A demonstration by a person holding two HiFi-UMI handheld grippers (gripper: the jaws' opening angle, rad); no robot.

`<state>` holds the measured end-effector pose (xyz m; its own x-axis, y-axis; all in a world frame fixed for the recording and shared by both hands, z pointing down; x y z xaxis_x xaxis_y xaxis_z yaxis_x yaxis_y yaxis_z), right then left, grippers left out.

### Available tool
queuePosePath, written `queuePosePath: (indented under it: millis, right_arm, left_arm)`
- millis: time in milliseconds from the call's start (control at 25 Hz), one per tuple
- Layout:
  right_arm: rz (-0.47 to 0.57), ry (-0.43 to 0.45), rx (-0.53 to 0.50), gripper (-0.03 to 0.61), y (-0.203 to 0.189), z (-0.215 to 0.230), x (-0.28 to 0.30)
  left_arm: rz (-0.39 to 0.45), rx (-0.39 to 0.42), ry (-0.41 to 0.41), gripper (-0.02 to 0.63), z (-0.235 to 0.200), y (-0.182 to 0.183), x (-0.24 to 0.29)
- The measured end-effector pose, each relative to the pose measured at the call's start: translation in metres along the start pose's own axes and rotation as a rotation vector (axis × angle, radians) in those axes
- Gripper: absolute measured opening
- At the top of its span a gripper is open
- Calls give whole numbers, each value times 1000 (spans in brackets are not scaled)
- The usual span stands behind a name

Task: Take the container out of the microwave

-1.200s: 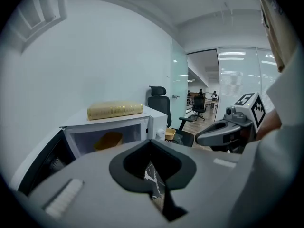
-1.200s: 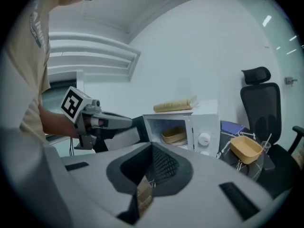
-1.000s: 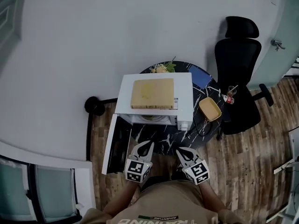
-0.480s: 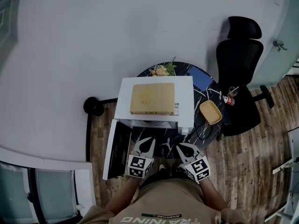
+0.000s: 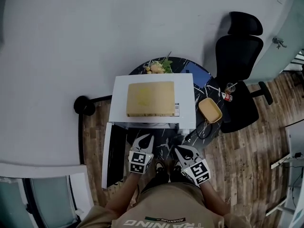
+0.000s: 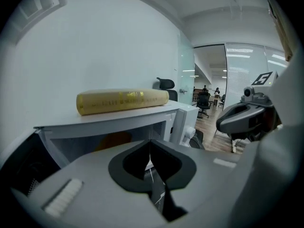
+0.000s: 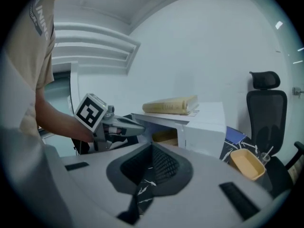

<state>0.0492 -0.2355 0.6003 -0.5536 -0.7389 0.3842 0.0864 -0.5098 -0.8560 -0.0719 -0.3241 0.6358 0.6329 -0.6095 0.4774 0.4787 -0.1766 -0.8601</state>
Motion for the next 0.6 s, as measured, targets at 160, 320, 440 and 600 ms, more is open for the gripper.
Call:
queuePosePath:
  millis: [160,320,440,600]
  right_arm:
    - [-23,-23,1,6,-4,6,4]
    - [-47,-49,20,6,-15,8,0]
    - [-50,-73,36,6,-19,11,-3]
    - [-60,-95,35,6,-22,15,-6]
  left_arm:
    - [-5,44,-3,11,-12,-15,36]
    - [-56,70,19,35,-30,-35,65]
    - [-84,74,22,74,-41,-48,86]
    - [-123,128,9,78,-47,-60,106]
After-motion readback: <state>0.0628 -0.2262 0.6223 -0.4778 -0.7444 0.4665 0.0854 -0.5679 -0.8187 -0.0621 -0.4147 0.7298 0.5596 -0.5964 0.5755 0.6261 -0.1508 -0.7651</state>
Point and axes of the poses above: the fingertips, and each gripper's own axes: x forward along the fingers, z to its right, y out of its top, the point moved 3 cm from there along -x, backward along the fingers, and after that the axes turned 14 degrees about x, right-handed, at the moved point
